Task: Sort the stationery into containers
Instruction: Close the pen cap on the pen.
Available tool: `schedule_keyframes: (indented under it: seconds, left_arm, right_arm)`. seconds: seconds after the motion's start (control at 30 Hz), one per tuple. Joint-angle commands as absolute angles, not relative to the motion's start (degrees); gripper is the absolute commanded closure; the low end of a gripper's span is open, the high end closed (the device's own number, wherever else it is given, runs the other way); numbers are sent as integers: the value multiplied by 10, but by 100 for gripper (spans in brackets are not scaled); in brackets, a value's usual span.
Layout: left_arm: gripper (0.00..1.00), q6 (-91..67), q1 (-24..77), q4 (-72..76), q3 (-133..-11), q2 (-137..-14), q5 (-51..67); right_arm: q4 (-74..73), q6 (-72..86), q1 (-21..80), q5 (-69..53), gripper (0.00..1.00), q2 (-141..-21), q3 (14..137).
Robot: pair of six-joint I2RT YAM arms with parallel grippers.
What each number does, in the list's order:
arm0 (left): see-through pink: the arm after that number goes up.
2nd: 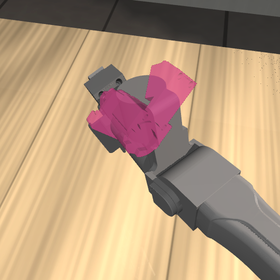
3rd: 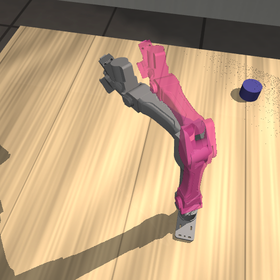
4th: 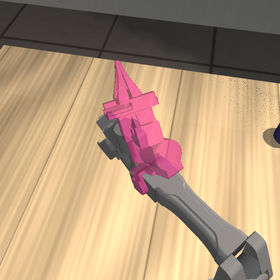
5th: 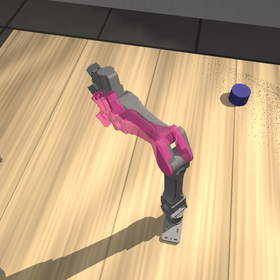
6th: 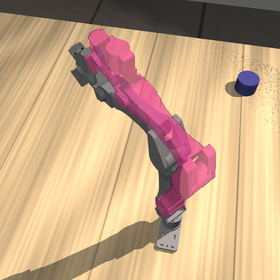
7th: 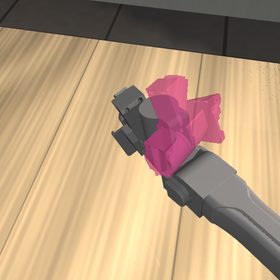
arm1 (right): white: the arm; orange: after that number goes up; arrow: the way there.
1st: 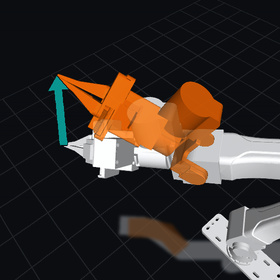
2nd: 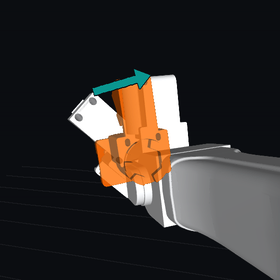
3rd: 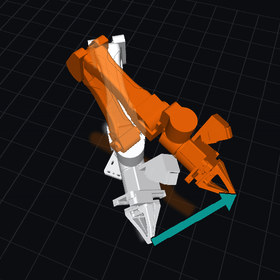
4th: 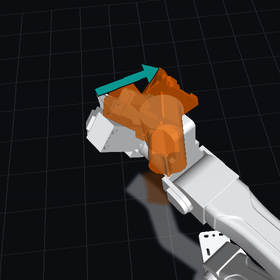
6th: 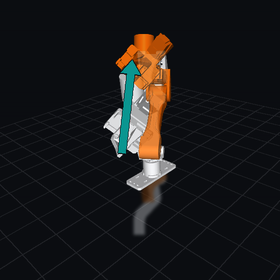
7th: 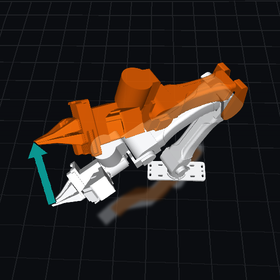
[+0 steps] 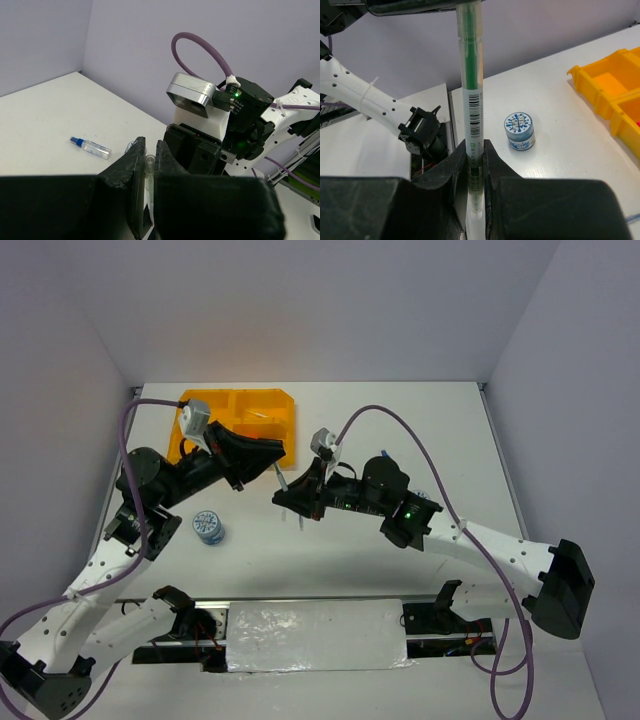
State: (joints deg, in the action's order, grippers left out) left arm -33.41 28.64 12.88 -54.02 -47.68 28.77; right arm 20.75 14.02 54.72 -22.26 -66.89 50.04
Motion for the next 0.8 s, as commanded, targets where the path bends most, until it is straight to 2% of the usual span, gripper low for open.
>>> schedule_keyframes:
  seconds: [0.0, 0.33, 0.57, 0.67, 0.77]
  left_arm:
    - [100, -337, 287, 133, -553, -482, 314]
    - [100, -336, 330, 65, -479, -485, 276]
    - [100, -373, 376, 18, -360, -483, 263]
    - [100, -379, 383, 5, -323, -461, 246]
    - [100, -367, 383, -63, -348, -430, 165]
  right_arm:
    - [219, 131, 546, -216, 100, -663, 551]
    - [153, 97, 519, -240, 100, -704, 714]
    - [103, 88, 490, -272, 100, -752, 850]
    - [87, 82, 487, -272, 100, -755, 867]
    - [97, 89, 489, -289, 100, -748, 837]
